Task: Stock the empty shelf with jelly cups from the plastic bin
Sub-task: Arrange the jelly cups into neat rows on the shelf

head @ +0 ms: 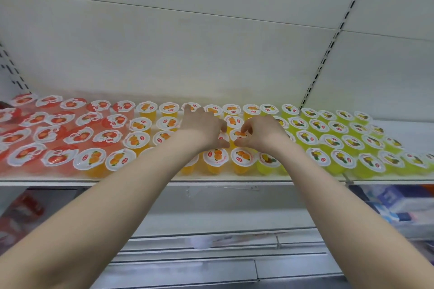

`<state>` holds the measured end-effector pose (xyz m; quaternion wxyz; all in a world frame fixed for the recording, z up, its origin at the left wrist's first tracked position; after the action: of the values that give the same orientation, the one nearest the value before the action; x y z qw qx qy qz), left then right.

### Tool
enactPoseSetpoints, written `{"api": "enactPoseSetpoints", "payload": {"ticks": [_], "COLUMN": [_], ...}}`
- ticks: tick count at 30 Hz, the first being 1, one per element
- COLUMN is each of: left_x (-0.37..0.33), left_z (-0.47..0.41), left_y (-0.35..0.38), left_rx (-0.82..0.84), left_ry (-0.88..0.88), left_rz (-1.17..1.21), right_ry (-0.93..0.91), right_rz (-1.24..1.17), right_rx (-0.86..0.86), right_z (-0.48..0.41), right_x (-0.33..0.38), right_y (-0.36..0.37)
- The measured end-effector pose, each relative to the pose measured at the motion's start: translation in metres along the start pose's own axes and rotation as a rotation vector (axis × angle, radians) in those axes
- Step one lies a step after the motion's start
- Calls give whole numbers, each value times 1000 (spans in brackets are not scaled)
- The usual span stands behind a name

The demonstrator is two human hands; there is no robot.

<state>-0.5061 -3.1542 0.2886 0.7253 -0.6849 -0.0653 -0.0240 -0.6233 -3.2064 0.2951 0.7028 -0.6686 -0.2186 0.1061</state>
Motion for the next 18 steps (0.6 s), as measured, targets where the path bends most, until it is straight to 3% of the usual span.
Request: {"api": "enactPoseSetpoints", "payload": {"ticks": [15, 18], "left_x": [12, 12], "left_z": [8, 17], "left_y": [-1, -13], "left_rx": [12, -74], "left_ry": [-52, -11], "left_rz": [79, 144], "right_ry": [-27, -81], "right_rz": [-11, -83], "right_rx": [-5, -56], "right_z": [3, 16], "right_x": [1, 2], "right_y": [0, -7]}}
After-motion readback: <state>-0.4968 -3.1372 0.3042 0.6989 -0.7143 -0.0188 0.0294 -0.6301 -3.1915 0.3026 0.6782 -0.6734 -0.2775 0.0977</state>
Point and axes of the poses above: each hand's wrist, its own z-axis away from the middle knuckle, its own y-axis out of the palm, x = y × z, the point moved 10 cm from there along -z, towards the middle knuckle, and after that the axes turned 2 degrees about y, right-handed, at the moved point
